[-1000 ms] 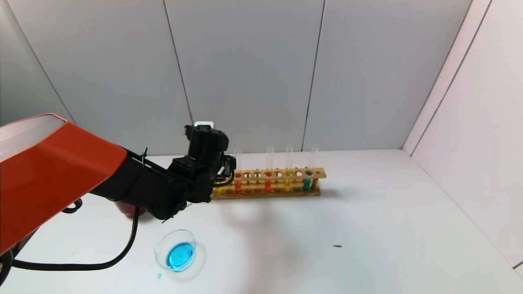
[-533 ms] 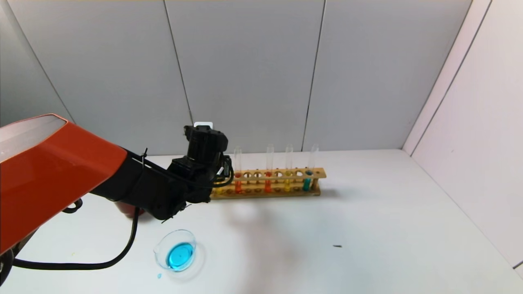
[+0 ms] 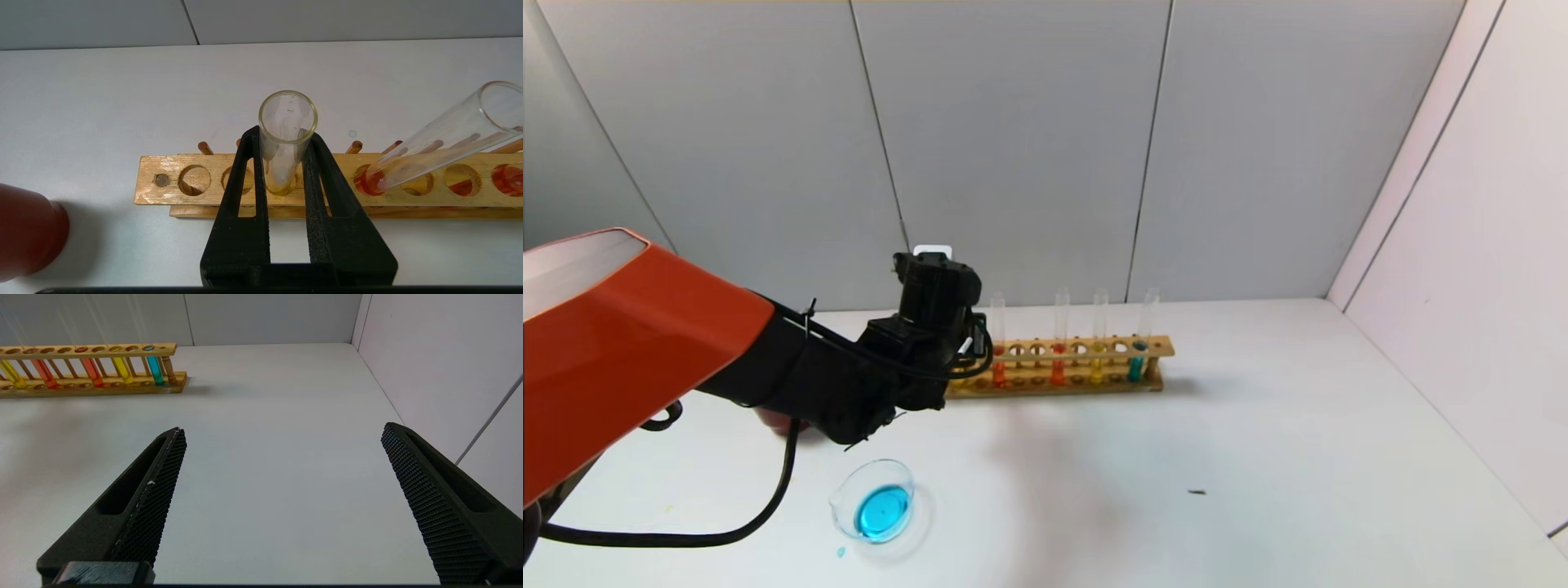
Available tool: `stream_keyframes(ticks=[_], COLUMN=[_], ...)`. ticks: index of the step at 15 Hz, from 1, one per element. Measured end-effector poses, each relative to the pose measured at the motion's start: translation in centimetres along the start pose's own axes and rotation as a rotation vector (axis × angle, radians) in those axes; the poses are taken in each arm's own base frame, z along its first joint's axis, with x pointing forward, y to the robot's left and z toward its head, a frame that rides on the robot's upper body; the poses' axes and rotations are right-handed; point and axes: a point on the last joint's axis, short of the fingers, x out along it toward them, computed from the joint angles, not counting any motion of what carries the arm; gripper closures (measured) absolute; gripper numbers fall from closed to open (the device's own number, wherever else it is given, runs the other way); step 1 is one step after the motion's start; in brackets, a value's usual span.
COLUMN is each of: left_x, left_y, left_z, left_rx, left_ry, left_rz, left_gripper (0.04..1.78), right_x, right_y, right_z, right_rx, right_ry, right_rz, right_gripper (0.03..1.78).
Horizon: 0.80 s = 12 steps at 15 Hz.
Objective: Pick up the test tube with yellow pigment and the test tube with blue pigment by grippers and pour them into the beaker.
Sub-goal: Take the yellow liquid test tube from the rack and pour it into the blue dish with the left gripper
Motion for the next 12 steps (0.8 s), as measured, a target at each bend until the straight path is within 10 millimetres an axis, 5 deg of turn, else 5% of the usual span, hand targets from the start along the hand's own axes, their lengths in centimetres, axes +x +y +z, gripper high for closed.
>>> stream_keyframes(ticks=[12], left_x=[-1.4], left_y=[0.2], left_z=[2.2], left_rx=[0.046], left_ry=[-0.046], left_rz=[0.011], left_gripper=[1.52], right_x=[0.0], right_y=[0.0], right_z=[0.0], right_rx=[0.0], right_ry=[0.0], right_rz=[0.0], right_gripper=[0.07])
